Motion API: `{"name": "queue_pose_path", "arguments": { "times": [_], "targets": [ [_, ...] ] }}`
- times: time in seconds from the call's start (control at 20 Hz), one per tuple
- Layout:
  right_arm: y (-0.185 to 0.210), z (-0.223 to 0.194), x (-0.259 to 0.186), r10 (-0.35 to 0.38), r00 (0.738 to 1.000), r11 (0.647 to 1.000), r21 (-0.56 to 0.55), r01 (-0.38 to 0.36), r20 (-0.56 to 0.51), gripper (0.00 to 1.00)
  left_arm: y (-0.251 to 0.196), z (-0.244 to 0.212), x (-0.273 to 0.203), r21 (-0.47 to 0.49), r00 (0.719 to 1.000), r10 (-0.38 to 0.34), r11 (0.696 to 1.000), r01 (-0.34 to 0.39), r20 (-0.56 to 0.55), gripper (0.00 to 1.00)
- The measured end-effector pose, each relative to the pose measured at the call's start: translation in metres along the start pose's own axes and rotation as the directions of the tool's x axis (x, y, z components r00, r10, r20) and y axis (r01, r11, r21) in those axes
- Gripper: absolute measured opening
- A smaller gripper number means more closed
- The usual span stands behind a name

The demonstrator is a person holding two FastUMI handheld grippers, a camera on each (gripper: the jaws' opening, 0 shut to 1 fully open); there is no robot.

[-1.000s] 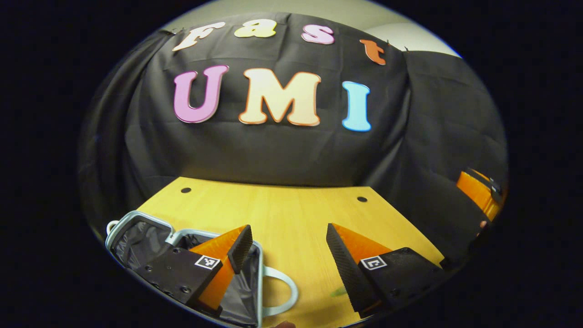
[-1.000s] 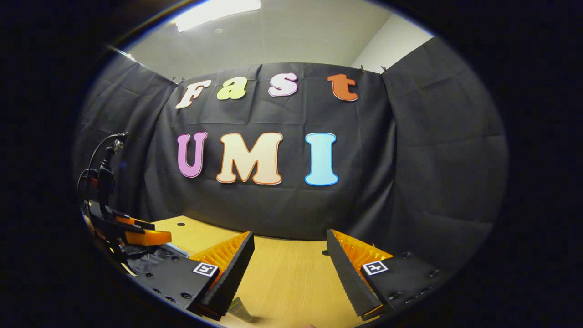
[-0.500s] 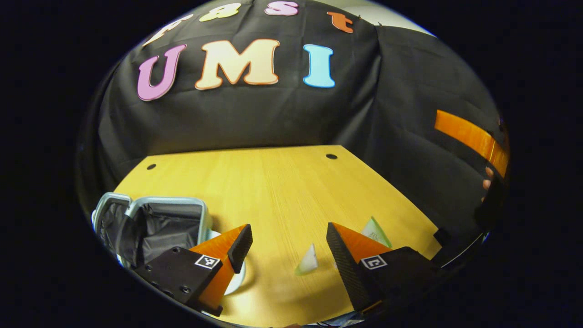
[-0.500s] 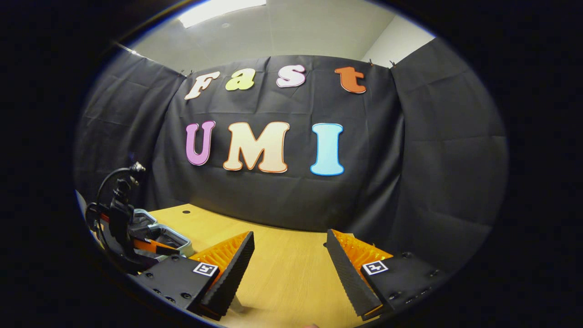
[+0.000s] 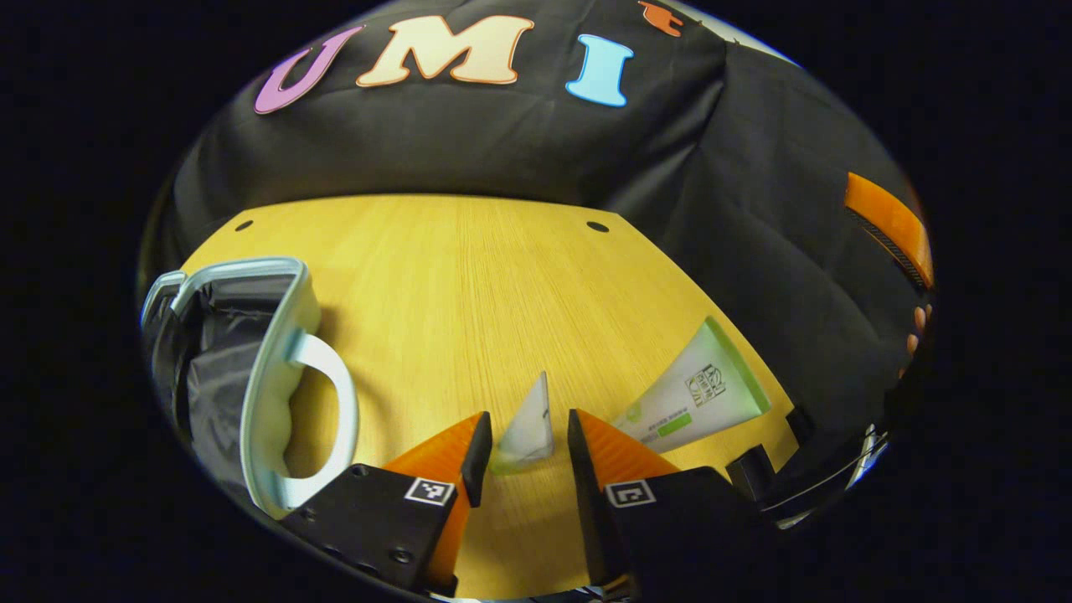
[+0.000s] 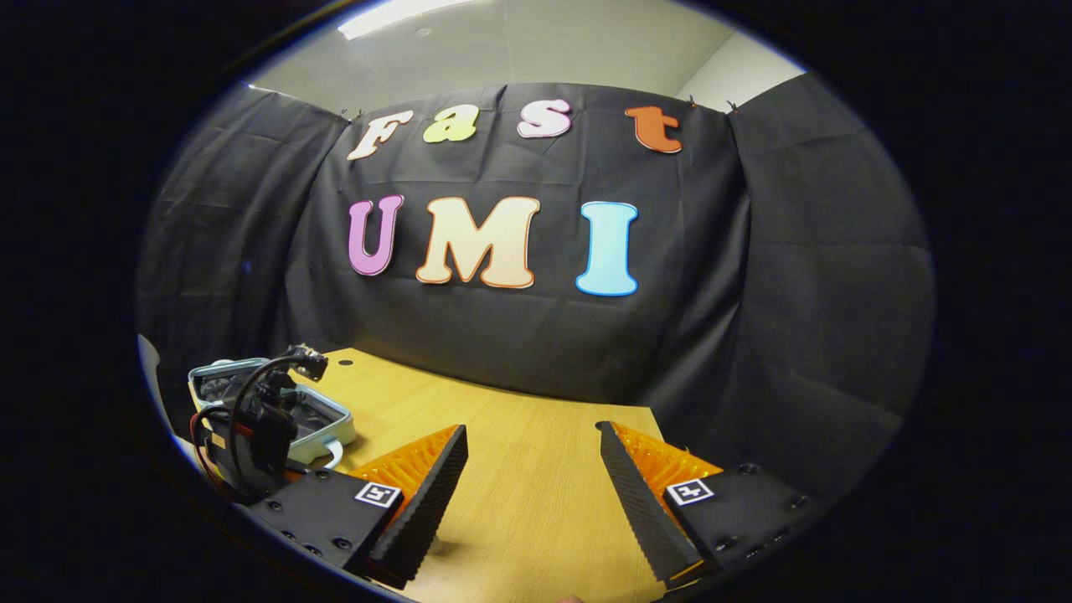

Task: First open the suitcase, pack the skin care products into it, and then close the suitcase.

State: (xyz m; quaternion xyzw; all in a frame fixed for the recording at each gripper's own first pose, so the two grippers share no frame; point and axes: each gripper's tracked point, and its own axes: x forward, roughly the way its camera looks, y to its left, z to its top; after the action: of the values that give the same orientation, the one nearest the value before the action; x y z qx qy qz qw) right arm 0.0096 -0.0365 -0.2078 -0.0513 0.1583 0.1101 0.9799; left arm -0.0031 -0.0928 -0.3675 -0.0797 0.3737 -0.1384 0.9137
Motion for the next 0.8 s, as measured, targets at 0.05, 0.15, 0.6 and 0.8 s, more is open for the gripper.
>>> {"name": "queue_pose_path", "arguments": {
  "times": [0.05,0.15,0.6,0.8],
  "targets": [
    [0.005,-0.008,0.000,0.012,1.000,1.000,0.004,-0.012,-0.017,0.99,0.002,-0.002,0.003,0.005,1.000,0.010,1.000,-0.010,-0.008,0.46],
    [0.018,-0.020,-0.003,0.045,0.998,0.999,0.012,-0.045,-0.042,0.99,0.009,-0.006,0.007,-0.001,0.999,0.038,0.999,-0.038,-0.019,0.27],
    [0.082,-0.073,0.003,0.196,0.975,0.980,-0.006,-0.197,-0.102,0.99,0.019,0.011,-0.026,-0.030,0.998,0.063,0.998,-0.064,-0.015,0.13],
    [0.100,-0.109,0.010,0.230,0.958,0.973,0.019,-0.230,-0.172,0.99,0.031,0.019,-0.054,-0.051,0.994,0.108,0.993,-0.108,0.000,0.13]
  ]
}}
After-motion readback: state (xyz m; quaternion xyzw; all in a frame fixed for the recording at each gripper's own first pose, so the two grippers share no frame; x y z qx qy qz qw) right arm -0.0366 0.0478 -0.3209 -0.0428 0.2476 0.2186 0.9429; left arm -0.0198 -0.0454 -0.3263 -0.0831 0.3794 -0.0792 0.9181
